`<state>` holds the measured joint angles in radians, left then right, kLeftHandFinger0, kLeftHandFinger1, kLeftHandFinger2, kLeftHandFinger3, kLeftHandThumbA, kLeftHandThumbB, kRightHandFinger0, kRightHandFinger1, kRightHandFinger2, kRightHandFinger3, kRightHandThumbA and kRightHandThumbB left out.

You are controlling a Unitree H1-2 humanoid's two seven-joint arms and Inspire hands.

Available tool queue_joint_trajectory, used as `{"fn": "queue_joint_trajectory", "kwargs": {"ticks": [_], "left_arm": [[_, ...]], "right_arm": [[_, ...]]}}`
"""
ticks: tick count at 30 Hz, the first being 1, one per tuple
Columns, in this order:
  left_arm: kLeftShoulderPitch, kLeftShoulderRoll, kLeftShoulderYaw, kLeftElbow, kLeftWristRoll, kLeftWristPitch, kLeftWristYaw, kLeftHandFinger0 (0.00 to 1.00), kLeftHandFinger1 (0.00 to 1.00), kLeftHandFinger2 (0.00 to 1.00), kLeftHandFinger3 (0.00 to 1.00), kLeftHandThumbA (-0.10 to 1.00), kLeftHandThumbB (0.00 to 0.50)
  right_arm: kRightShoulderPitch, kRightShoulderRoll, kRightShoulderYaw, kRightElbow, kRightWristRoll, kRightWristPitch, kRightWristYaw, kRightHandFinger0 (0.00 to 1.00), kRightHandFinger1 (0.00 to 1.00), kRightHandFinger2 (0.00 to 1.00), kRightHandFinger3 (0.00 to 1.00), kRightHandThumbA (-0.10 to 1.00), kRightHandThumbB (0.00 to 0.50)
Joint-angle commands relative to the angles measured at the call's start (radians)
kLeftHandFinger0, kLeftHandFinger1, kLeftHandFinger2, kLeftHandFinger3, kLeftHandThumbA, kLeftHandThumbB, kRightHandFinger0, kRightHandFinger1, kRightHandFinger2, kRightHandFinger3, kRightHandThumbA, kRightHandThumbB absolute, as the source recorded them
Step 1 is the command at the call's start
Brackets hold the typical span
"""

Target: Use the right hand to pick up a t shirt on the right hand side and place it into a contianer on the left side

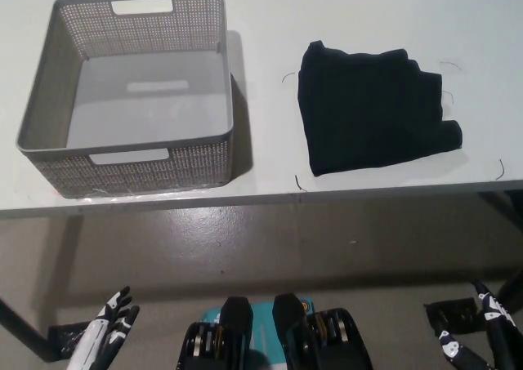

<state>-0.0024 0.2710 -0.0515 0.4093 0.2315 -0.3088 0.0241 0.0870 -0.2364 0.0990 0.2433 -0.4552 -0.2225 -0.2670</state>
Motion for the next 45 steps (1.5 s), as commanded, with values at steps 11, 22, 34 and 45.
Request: {"fn": "queue_joint_trajectory", "kwargs": {"ticks": [11, 22, 34, 45], "left_arm": [[0.014, 0.031, 0.034, -0.043, 0.026, -0.019, 0.035, 0.93, 0.93, 1.0, 1.0, 0.99, 0.385], [0.008, 0.029, 0.05, -0.055, 0.017, -0.019, 0.017, 0.94, 0.93, 1.0, 1.0, 1.0, 0.376], [-0.002, 0.03, 0.047, -0.043, 0.023, -0.029, 0.012, 0.93, 0.92, 1.0, 1.0, 1.0, 0.405], [-0.01, 0.031, 0.043, -0.046, 0.018, -0.026, 0.001, 0.9, 0.91, 0.99, 1.0, 0.99, 0.423]], "right_arm": [[-0.025, -0.011, 0.063, 0.01, -0.232, -0.102, -0.18, 1.0, 1.0, 1.0, 1.0, 0.7, 0.459], [0.008, 0.009, 0.007, -0.212, -0.138, -0.051, -0.103, 1.0, 1.0, 1.0, 1.0, 0.75, 0.49], [-0.023, 0.062, -0.051, -0.371, -0.166, 0.043, -0.071, 1.0, 1.0, 1.0, 1.0, 0.72, 0.5], [-0.242, 0.024, -0.049, -0.284, -0.21, 0.177, 0.008, 1.0, 1.0, 1.0, 1.0, 0.74, 0.5]]}}
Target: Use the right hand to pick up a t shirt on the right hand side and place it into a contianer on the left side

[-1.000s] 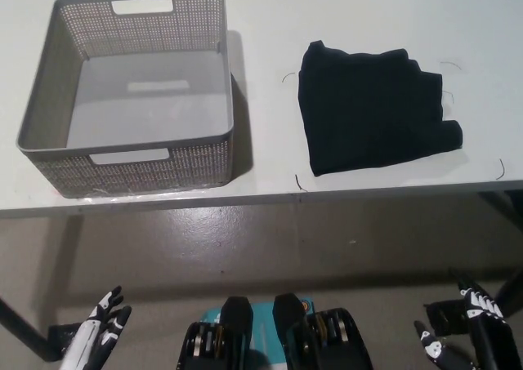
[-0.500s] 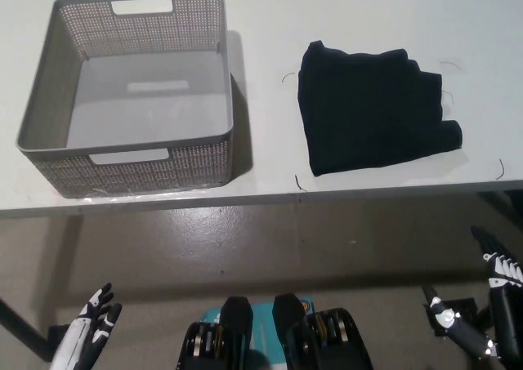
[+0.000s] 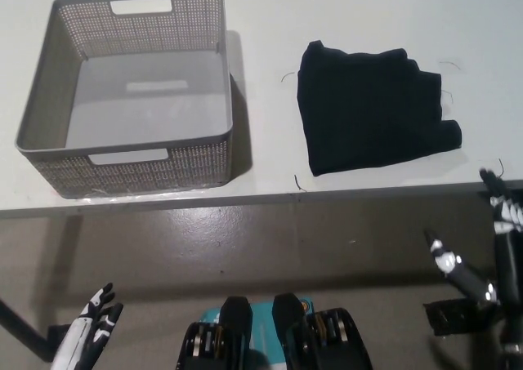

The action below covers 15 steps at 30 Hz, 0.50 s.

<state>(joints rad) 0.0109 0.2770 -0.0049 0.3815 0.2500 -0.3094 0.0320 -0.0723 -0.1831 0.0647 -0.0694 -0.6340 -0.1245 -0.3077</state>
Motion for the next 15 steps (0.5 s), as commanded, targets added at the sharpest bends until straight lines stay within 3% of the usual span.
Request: {"fn": "queue_joint_trajectory", "kwargs": {"ticks": [1, 10, 15], "left_arm": [[-0.024, 0.026, -0.004, -0.019, -0.002, -0.026, -0.008, 0.9, 0.91, 0.99, 1.0, 0.99, 0.422], [-0.034, 0.024, -0.009, -0.025, 0.009, -0.011, -0.006, 0.89, 0.9, 0.97, 1.0, 1.0, 0.429], [-0.034, 0.023, -0.01, -0.033, 0.003, -0.001, -0.014, 0.9, 0.9, 0.97, 1.0, 0.97, 0.416]], "right_arm": [[-0.088, -0.031, -0.014, 0.03, -0.033, 0.087, 0.052, 1.0, 1.0, 1.0, 1.0, 0.74, 0.5], [-0.237, -0.065, 0.015, 0.189, -0.077, 0.138, 0.046, 1.0, 1.0, 1.0, 1.0, 0.7, 0.5], [-0.296, -0.082, 0.055, 0.26, -0.121, 0.156, 0.041, 1.0, 1.0, 1.0, 1.0, 0.75, 0.5]]}}
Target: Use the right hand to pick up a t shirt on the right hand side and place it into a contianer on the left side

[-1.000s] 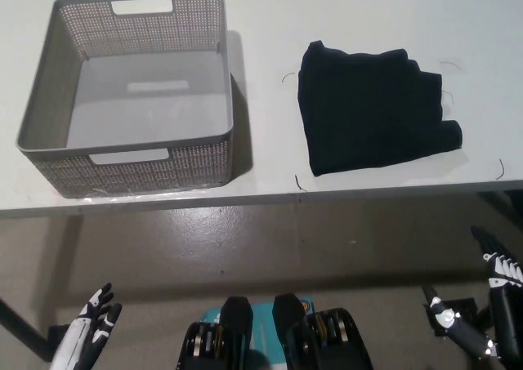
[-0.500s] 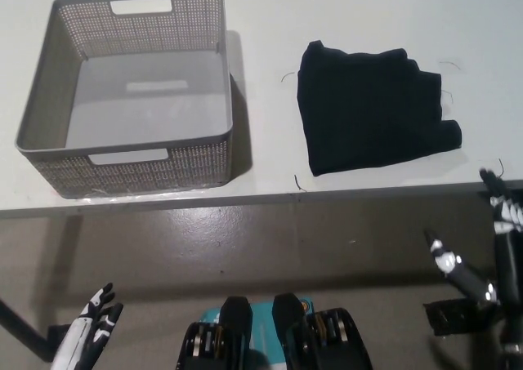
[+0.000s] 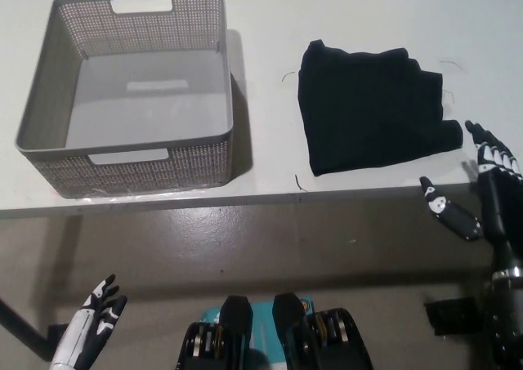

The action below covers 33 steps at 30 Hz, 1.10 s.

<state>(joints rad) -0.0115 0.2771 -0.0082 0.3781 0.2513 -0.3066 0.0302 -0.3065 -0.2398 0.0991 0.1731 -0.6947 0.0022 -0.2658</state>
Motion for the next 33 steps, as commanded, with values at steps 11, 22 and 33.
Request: {"fn": "queue_joint_trajectory", "kwargs": {"ticks": [11, 22, 33], "left_arm": [[-0.023, 0.023, -0.01, -0.02, 0.003, -0.01, -0.014, 0.88, 0.89, 0.96, 1.0, 0.97, 0.434], [-0.033, 0.027, -0.013, -0.029, 0.01, 0.001, -0.025, 0.87, 0.88, 0.95, 1.0, 0.98, 0.435], [-0.02, 0.027, -0.014, -0.028, 0.0, 0.005, -0.04, 0.89, 0.89, 0.95, 1.0, 0.97, 0.421]], "right_arm": [[-0.125, -0.036, 0.123, 0.138, -0.115, 0.03, -0.019, 1.0, 1.0, 1.0, 1.0, 0.77, 0.5], [-0.174, -0.029, 0.168, 0.169, -0.117, 0.054, 0.003, 1.0, 1.0, 1.0, 1.0, 0.82, 0.5], [-0.164, -0.029, 0.2, 0.14, -0.106, 0.053, 0.033, 1.0, 1.0, 1.0, 1.0, 0.83, 0.5]]}}
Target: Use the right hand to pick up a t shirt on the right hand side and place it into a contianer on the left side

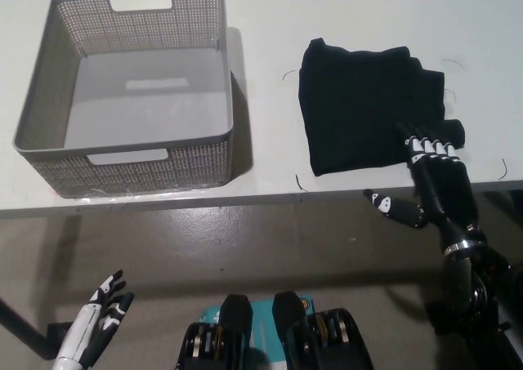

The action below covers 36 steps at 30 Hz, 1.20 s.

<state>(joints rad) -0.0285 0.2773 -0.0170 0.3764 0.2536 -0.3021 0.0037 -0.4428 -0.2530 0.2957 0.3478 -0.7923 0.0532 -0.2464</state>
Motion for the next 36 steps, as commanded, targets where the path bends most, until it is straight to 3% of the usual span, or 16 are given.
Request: {"fn": "queue_joint_trajectory", "kwargs": {"ticks": [1, 8, 23, 26, 30, 36], "left_arm": [[-0.005, 0.026, -0.004, -0.024, -0.007, 0.003, -0.017, 0.88, 0.88, 0.95, 1.0, 0.97, 0.433], [-0.002, 0.026, -0.003, -0.034, -0.009, 0.009, -0.026, 0.87, 0.86, 0.94, 1.0, 0.98, 0.444], [-0.001, 0.029, -0.009, -0.04, 0.005, 0.003, -0.029, 0.88, 0.87, 0.93, 1.0, 0.97, 0.416], [-0.009, 0.027, -0.007, -0.029, -0.001, -0.008, -0.029, 0.87, 0.86, 0.93, 1.0, 0.96, 0.43], [-0.015, 0.027, -0.005, -0.034, 0.003, -0.002, -0.031, 0.84, 0.84, 0.91, 1.0, 0.96, 0.437], [-0.021, 0.029, -0.007, -0.04, 0.012, 0.01, -0.035, 0.86, 0.86, 0.94, 1.0, 0.98, 0.436]], "right_arm": [[-0.027, -0.016, 0.002, -0.036, -0.008, -0.006, 0.005, 1.0, 1.0, 1.0, 1.0, 0.83, 0.5], [-0.035, -0.019, 0.001, -0.023, -0.001, -0.022, 0.003, 1.0, 1.0, 1.0, 1.0, 0.87, 0.5], [-0.085, -0.005, 0.0, 0.017, 0.006, -0.022, 0.003, 1.0, 1.0, 1.0, 1.0, 0.77, 0.488], [-0.123, -0.011, 0.002, 0.038, -0.005, -0.012, 0.005, 1.0, 1.0, 1.0, 1.0, 0.83, 0.5], [-0.163, -0.014, 0.004, 0.074, -0.007, -0.015, -0.004, 1.0, 1.0, 1.0, 1.0, 0.83, 0.493], [-0.194, -0.006, 0.004, 0.129, -0.001, -0.017, -0.02, 1.0, 1.0, 1.0, 1.0, 0.83, 0.5]]}}
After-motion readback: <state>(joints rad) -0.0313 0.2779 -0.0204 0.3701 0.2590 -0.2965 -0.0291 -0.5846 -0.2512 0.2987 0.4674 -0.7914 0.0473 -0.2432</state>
